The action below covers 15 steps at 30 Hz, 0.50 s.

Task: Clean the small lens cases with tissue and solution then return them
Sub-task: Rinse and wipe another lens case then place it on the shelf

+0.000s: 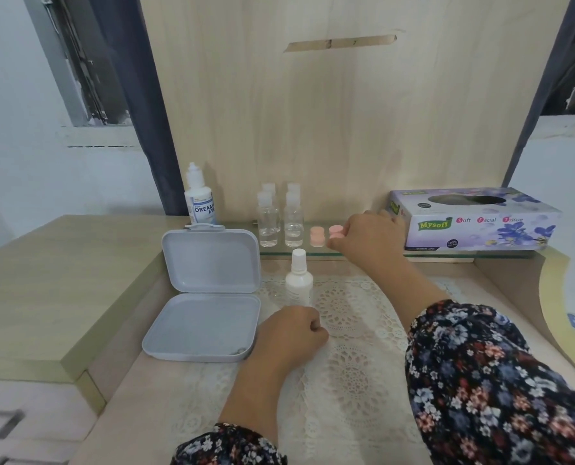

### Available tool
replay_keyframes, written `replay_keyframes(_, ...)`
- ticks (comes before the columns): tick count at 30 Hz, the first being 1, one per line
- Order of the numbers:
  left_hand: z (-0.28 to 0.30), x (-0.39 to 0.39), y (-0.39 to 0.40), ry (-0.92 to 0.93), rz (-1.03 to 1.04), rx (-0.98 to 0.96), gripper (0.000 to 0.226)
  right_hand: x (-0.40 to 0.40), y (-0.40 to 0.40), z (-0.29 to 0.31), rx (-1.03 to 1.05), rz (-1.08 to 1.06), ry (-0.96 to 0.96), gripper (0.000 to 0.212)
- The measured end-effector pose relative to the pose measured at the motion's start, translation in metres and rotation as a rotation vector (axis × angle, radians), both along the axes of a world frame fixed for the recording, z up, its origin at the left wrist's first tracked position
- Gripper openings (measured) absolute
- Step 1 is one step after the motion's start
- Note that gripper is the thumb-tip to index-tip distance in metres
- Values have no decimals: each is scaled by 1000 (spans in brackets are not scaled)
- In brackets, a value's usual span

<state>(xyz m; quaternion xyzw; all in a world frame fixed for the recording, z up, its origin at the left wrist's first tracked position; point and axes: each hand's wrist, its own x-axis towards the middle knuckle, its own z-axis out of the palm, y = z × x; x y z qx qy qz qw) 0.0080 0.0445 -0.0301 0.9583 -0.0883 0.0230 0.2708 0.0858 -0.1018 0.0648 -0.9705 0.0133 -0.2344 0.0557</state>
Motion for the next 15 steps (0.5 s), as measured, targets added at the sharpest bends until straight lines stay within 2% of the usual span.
replay_keyframes(8, -1, 0, 0, -3, 2, 3, 25, -2, -2, -3, 22, -2, 23, 50)
replay_keyframes(12, -1, 1, 0, -15, -8, 10, 24, -9, -11, -4, 95, 3, -51, 50)
replay_keyframes(15, -1, 1, 1, -20, -11, 9, 22, -15, -19, -3, 79, -34, -31, 53)
